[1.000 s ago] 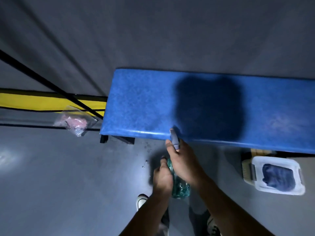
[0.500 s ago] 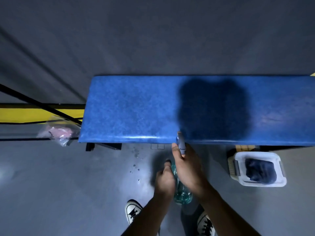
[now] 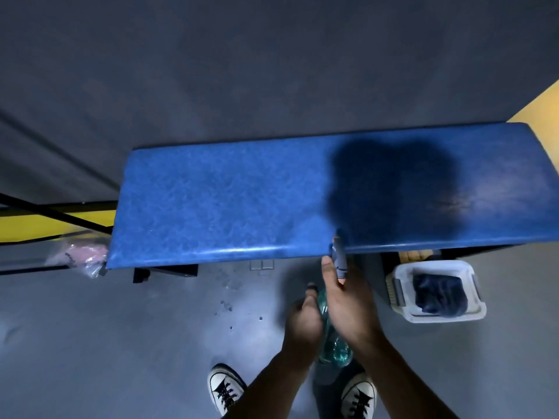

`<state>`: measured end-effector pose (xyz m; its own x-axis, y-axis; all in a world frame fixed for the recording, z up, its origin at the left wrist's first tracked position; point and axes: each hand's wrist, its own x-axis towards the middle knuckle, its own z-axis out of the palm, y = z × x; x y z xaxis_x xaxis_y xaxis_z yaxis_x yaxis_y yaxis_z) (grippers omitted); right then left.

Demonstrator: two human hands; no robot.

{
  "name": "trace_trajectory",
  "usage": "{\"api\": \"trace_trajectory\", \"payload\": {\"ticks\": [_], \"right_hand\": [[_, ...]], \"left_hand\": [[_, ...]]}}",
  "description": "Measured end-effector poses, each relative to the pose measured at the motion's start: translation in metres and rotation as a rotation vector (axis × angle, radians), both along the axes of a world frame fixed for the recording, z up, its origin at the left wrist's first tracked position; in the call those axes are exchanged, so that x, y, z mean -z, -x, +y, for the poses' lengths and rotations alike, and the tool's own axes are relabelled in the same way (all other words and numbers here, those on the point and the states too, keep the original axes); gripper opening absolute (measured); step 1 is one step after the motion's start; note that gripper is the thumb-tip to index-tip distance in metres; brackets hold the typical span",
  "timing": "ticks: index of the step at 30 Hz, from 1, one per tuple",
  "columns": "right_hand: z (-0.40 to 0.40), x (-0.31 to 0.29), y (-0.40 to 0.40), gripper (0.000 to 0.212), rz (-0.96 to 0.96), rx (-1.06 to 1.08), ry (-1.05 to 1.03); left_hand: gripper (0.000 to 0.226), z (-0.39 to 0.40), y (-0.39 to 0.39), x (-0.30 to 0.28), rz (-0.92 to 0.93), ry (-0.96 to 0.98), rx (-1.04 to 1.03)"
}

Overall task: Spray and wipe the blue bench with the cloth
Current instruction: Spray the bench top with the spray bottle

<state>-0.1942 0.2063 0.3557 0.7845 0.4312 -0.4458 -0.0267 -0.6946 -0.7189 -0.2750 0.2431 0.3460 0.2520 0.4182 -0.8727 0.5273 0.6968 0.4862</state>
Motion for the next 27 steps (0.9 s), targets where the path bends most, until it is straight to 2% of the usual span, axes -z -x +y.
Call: {"api": "trace_trajectory", "payload": {"ticks": [6, 11, 12, 15, 17, 22, 27], "right_hand": [[-0.022, 0.001, -0.035, 0.048, 0.040, -0.085, 0.034], [-0.047, 0.004, -0.054, 0.067, 0.121, -0.044, 0.038], [-0.053, 0.003, -0.060, 0.067, 0.128, -0.021, 0.025], [-0.073, -0.007, -0.082, 0.047, 0.082, 0.057, -0.025], [-0.084, -0.011, -0.097, 0.042, 0.052, 0.074, -0.029], [-0.111, -0.009, -0.143, 0.052, 0.012, 0.088, -0.038], [-0.126, 0.001, -0.172, 0.059, 0.074, 0.093, -0.037]], "left_hand": [[0.053, -0.024, -0.034, 0.000, 0.005, 0.007, 0.000], [0.057, -0.047, -0.054, 0.008, 0.022, -0.025, 0.039], [0.056, -0.053, -0.060, 0.008, 0.024, -0.031, 0.055], [0.052, -0.070, -0.085, 0.008, -0.014, -0.022, 0.089], [0.052, -0.079, -0.101, 0.006, -0.025, -0.016, 0.089], [0.051, -0.103, -0.150, 0.007, -0.021, -0.024, 0.073], [0.051, -0.118, -0.175, 0.014, -0.060, 0.004, 0.141]]}}
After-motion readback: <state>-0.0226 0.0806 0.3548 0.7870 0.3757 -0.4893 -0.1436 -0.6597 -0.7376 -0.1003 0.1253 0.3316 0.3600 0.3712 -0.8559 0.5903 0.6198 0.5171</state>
